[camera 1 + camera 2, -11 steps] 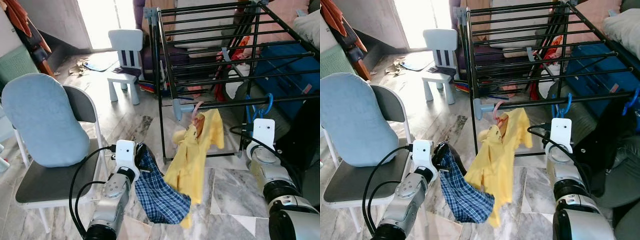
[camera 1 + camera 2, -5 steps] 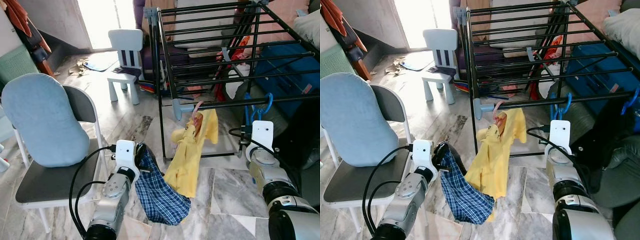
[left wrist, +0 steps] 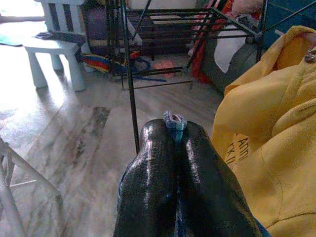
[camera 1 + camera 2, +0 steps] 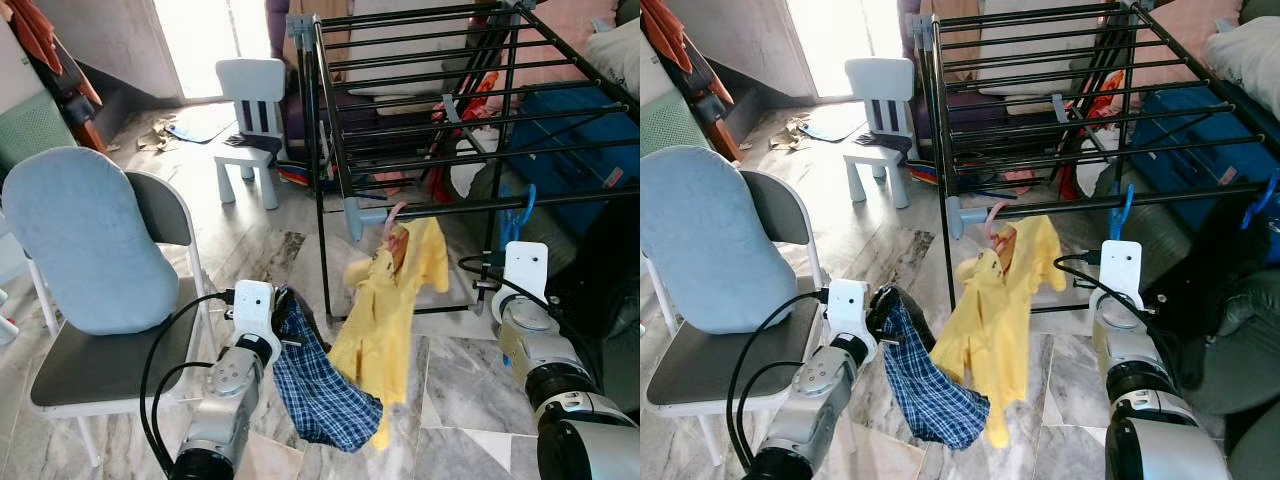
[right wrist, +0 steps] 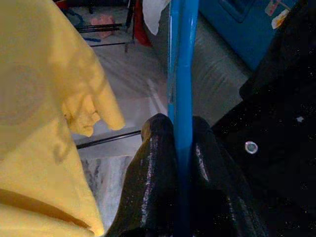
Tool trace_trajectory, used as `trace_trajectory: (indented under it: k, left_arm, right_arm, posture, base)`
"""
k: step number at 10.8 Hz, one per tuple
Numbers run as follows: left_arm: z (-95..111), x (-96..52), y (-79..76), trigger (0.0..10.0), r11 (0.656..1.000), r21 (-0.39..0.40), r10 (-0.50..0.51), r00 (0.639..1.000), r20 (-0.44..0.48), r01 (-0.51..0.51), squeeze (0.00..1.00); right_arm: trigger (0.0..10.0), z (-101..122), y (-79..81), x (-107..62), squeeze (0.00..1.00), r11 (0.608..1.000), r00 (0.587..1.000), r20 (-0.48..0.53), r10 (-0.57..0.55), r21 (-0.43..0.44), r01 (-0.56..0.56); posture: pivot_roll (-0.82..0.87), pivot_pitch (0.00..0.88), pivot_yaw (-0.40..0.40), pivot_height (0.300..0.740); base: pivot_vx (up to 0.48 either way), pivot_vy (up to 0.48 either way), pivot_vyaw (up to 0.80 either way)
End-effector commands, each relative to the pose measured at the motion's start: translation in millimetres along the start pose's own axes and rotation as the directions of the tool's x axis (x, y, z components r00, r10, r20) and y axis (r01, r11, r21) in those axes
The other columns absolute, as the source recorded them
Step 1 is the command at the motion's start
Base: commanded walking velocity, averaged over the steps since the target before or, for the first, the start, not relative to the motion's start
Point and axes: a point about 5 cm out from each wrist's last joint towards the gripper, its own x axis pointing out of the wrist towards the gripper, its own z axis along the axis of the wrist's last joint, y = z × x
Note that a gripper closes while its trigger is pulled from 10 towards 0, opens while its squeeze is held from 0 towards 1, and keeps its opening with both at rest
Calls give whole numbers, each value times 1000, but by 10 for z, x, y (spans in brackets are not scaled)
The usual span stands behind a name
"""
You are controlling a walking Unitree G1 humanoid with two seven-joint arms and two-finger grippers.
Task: Hang hanger
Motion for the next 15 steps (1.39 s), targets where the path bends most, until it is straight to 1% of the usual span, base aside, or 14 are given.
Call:
trace_trajectory:
  k: [1,3,4,5,6,8,9,11,12,14,15]
  left_arm:
    - [13,17,9,10000,1000,6,3,1000,-2,-3,0]
    - [9,20,0,10000,1000,4,4,1000,-1,-4,0]
    - [16,20,-7,10000,1000,0,4,1000,7,-4,0]
    - [31,19,-6,10000,1000,1,21,1000,19,-21,0]
    - [39,14,0,10000,999,15,41,999,25,-41,0]
    - [14,-15,35,10000,998,20,57,998,19,-57,0]
    - [3,-20,43,10000,998,26,62,998,15,-62,0]
    - [10,3,6,10000,998,38,56,998,14,-57,0]
    - [12,5,4,10000,998,41,56,998,14,-57,0]
    - [-2,-3,10,10000,997,43,59,998,8,-60,0]
    - [-9,-6,7,10000,997,46,61,998,5,-61,0]
  right_arm:
    - [0,50,11,8,0,1000,1000,17,7,8,-8]
    - [0,55,36,-7,0,1000,999,40,29,4,-29]
    - [0,92,52,-32,0,999,996,85,39,-2,-39]
    - [2902,72,61,-72,0,999,993,108,47,2,-48]
    - [10000,-11,60,-137,0,998,991,123,56,-10,-56]
    - [10000,-304,35,-334,0,998,989,134,59,9,-61]
    - [10000,-405,32,-411,0,998,990,127,63,14,-66]
    - [10000,-507,14,-518,0,998,989,129,68,-1,-68]
    - [10000,-331,-3,-549,0,998,967,245,65,-9,-65]
    - [10000,-130,-56,-557,0,1000,944,330,25,0,-26]
    - [10000,-9,-76,-552,0,1000,932,361,23,-4,-23]
  posture:
    - [-202,0,76,740]
    - [-206,0,75,740]
    - [-208,0,74,740]
    - [-210,0,72,740]
    - [-208,0,69,740]
    - [-209,0,68,740]
    - [-212,0,71,740]
    - [-215,0,74,740]
    - [-215,0,74,740]
    - [-214,0,73,740]
    - [-217,0,71,740]
  base:
    - [0,0,0]
    - [0,0,0]
    - [0,0,0]
    - [0,0,0]
    - [0,0,0]
    - [0,0,0]
    - [0,0,0]
    - [0,0,0]
    - [0,0,0]
    - [0,0,0]
    - [0,0,0]
